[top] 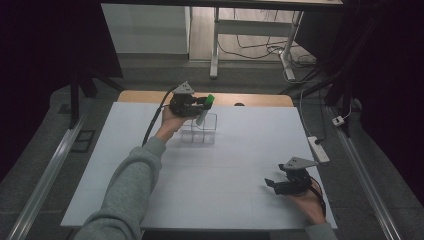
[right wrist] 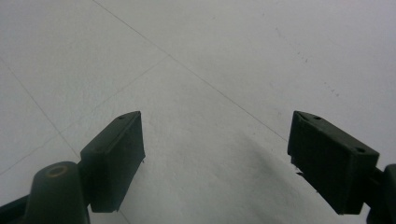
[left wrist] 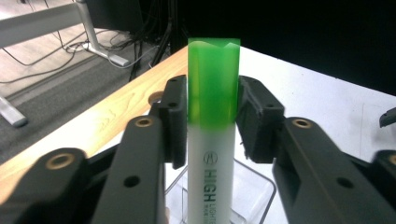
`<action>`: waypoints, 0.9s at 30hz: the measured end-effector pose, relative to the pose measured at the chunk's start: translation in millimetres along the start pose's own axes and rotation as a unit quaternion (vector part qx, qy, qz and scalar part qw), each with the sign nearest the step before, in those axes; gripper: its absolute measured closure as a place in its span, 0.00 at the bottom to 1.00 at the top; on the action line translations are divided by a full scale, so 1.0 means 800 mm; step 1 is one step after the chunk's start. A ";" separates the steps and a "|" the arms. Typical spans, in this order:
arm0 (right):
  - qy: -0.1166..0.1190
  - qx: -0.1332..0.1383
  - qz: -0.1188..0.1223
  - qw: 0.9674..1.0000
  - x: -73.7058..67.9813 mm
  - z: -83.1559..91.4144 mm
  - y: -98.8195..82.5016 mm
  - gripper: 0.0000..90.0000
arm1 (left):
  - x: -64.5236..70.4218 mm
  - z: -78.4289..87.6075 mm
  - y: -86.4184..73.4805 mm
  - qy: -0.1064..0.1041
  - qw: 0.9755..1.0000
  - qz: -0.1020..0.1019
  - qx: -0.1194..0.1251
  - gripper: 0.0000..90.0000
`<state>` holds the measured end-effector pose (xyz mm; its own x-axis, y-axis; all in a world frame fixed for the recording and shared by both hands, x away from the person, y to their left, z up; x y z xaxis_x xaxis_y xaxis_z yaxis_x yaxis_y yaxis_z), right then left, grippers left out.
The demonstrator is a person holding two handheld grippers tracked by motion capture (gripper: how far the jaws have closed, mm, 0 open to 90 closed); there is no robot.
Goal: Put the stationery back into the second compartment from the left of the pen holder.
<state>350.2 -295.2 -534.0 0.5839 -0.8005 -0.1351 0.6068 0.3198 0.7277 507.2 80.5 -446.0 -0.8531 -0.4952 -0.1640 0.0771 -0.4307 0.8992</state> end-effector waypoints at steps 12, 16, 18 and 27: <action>0.000 -0.001 0.000 1.000 -0.001 -0.001 0.000 0.21 | 0.005 0.011 -0.007 -0.001 1.000 0.008 -0.021 0.48; 0.001 0.000 -0.001 1.000 0.000 0.000 0.000 0.21 | 0.010 0.015 -0.012 -0.003 0.999 0.003 -0.035 0.48; 0.001 0.001 -0.001 1.000 0.000 0.000 0.000 0.21 | 0.012 0.019 -0.013 -0.002 0.999 0.000 -0.037 0.48; 0.000 0.002 0.000 1.000 -0.001 0.000 0.000 0.21 | 0.019 0.040 -0.023 0.001 0.998 -0.003 -0.055 0.48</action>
<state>350.0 -294.7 -533.9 0.5841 -0.8005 -0.1341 0.6044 0.3187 0.7302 476.2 105.0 -452.4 -0.8528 -0.4935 -0.1710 0.1280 -0.5149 0.8476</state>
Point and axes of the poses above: each handheld gripper's, and its own axes: z roughly backward along the jaws, y roughly out of its top, x roughly to its right, the point moved 3 cm from there along -z, roughly forward along the jaws, and after that the axes turned 15 degrees about -z, right-handed, at the moved point
